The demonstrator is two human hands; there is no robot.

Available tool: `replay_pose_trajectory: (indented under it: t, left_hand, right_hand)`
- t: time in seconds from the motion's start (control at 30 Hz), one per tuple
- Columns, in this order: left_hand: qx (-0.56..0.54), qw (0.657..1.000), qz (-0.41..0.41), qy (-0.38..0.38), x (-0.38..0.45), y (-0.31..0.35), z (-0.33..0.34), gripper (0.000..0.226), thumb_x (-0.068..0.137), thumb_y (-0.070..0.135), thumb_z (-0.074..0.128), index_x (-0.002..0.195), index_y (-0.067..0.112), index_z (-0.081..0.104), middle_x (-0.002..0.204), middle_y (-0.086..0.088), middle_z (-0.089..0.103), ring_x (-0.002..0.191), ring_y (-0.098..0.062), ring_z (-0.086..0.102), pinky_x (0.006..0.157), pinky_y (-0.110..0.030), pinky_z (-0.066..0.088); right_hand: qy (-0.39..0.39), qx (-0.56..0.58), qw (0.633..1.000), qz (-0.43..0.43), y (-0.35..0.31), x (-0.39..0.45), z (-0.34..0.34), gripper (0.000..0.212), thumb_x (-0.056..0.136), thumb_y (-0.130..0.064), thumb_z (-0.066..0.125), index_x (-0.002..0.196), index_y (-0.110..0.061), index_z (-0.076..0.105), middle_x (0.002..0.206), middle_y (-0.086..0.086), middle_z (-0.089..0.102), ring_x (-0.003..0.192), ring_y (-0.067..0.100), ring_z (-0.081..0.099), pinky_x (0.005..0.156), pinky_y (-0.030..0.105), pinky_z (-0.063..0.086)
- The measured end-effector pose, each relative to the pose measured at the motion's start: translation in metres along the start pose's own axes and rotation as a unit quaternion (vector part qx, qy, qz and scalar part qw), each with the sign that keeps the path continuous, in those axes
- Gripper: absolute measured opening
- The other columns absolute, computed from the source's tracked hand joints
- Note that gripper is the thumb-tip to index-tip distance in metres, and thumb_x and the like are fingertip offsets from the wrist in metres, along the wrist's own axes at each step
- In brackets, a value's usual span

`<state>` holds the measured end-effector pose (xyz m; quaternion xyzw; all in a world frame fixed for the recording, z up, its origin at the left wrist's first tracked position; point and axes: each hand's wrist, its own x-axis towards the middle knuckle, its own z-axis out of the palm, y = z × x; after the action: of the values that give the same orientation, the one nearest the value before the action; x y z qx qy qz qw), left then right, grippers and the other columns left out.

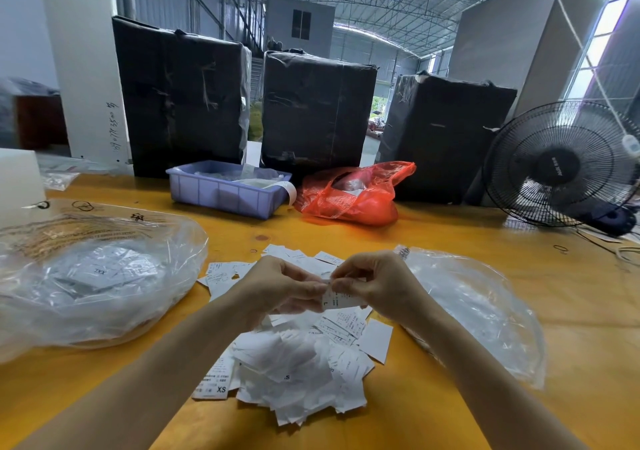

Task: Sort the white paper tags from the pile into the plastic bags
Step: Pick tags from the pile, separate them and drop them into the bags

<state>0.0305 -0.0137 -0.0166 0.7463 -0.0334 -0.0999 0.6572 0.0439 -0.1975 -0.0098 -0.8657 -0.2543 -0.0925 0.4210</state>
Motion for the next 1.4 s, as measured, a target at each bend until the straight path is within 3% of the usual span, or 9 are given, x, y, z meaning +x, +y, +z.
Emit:
replay_pose_trajectory:
  t: [0.17, 0.3, 0.47, 0.57, 0.73, 0.83, 1.13, 1.4]
  left_hand:
    - [0.026, 1.0, 0.01, -0.015, 0.0, -0.003, 0.004, 0.014, 0.07, 0.007, 0.079, 0.082, 0.01, 0.073, 0.071, -0.009, 0.073, 0.064, -0.015, 0.071, 0.068, -0.024, 0.054]
    - [0.033, 0.999, 0.022, -0.016, 0.0, -0.002, 0.005, 0.02, 0.066, 0.009, 0.081, 0.084, 0.012, 0.072, 0.069, -0.007, 0.073, 0.063, -0.013, 0.071, 0.062, -0.021, 0.054]
    - [0.002, 0.999, 0.035, 0.013, 0.001, -0.002, 0.008, 0.025, 0.062, 0.007, 0.083, 0.084, 0.011, 0.071, 0.069, -0.006, 0.073, 0.061, -0.013, 0.07, 0.059, -0.021, 0.054]
    - [-0.026, 0.997, 0.037, 0.057, 0.002, -0.003, 0.008, 0.019, 0.065, 0.007, 0.082, 0.08, 0.011, 0.07, 0.066, -0.002, 0.073, 0.057, -0.011, 0.069, 0.059, -0.021, 0.052]
    - [-0.073, 0.994, 0.038, 0.067, 0.002, -0.003, 0.006, 0.018, 0.072, 0.013, 0.078, 0.086, 0.007, 0.069, 0.076, -0.009, 0.075, 0.068, -0.015, 0.072, 0.059, -0.021, 0.048]
    - [-0.078, 0.994, 0.032, 0.062, 0.003, -0.004, 0.006, 0.023, 0.071, 0.011, 0.078, 0.09, 0.006, 0.068, 0.078, -0.009, 0.075, 0.071, -0.017, 0.073, 0.067, -0.027, 0.047]
    - [-0.091, 0.995, 0.024, 0.046, 0.003, -0.004, 0.007, 0.027, 0.066, 0.009, 0.08, 0.09, 0.006, 0.068, 0.077, -0.008, 0.075, 0.07, -0.015, 0.073, 0.062, -0.022, 0.049]
    - [-0.085, 0.995, 0.035, 0.047, 0.002, -0.005, 0.007, 0.028, 0.064, 0.012, 0.081, 0.088, 0.007, 0.068, 0.076, -0.007, 0.075, 0.07, -0.015, 0.073, 0.06, -0.021, 0.048]
  right_hand:
    - [-0.01, 0.039, 0.999, 0.014, -0.004, 0.0, 0.0, 0.02, 0.069, -0.01, 0.082, 0.086, -0.011, 0.071, 0.066, -0.004, 0.061, 0.057, 0.011, 0.055, 0.052, 0.022, 0.047]
    - [-0.038, 0.072, 0.997, 0.015, -0.006, -0.001, -0.004, 0.023, 0.068, -0.009, 0.082, 0.083, -0.019, 0.068, 0.066, -0.001, 0.064, 0.059, 0.017, 0.058, 0.055, 0.026, 0.049]
    - [-0.012, 0.072, 0.997, 0.022, -0.005, 0.0, -0.001, 0.027, 0.074, -0.013, 0.078, 0.096, -0.021, 0.065, 0.087, 0.007, 0.069, 0.079, 0.027, 0.067, 0.074, 0.037, 0.056]
    - [0.01, 0.093, 0.995, 0.034, -0.003, 0.001, -0.005, 0.023, 0.076, -0.004, 0.075, 0.093, -0.016, 0.064, 0.083, 0.007, 0.069, 0.075, 0.03, 0.067, 0.069, 0.037, 0.057]
    - [0.107, 0.082, 0.991, 0.019, -0.002, 0.002, -0.01, 0.013, 0.077, -0.003, 0.074, 0.084, -0.013, 0.068, 0.079, -0.003, 0.067, 0.073, 0.007, 0.066, 0.065, 0.018, 0.056]
    - [0.147, 0.094, 0.985, -0.008, -0.003, 0.003, -0.011, 0.018, 0.077, -0.003, 0.074, 0.079, -0.019, 0.066, 0.079, -0.003, 0.068, 0.073, 0.004, 0.066, 0.065, 0.018, 0.055]
    - [0.159, 0.062, 0.985, -0.034, -0.001, 0.004, -0.006, 0.012, 0.078, -0.004, 0.074, 0.079, -0.013, 0.066, 0.082, 0.004, 0.068, 0.082, 0.019, 0.068, 0.069, 0.029, 0.058]
    - [0.168, 0.057, 0.983, -0.05, -0.002, 0.003, -0.004, 0.016, 0.078, -0.004, 0.074, 0.076, -0.017, 0.065, 0.08, 0.002, 0.068, 0.08, 0.018, 0.069, 0.067, 0.03, 0.059]
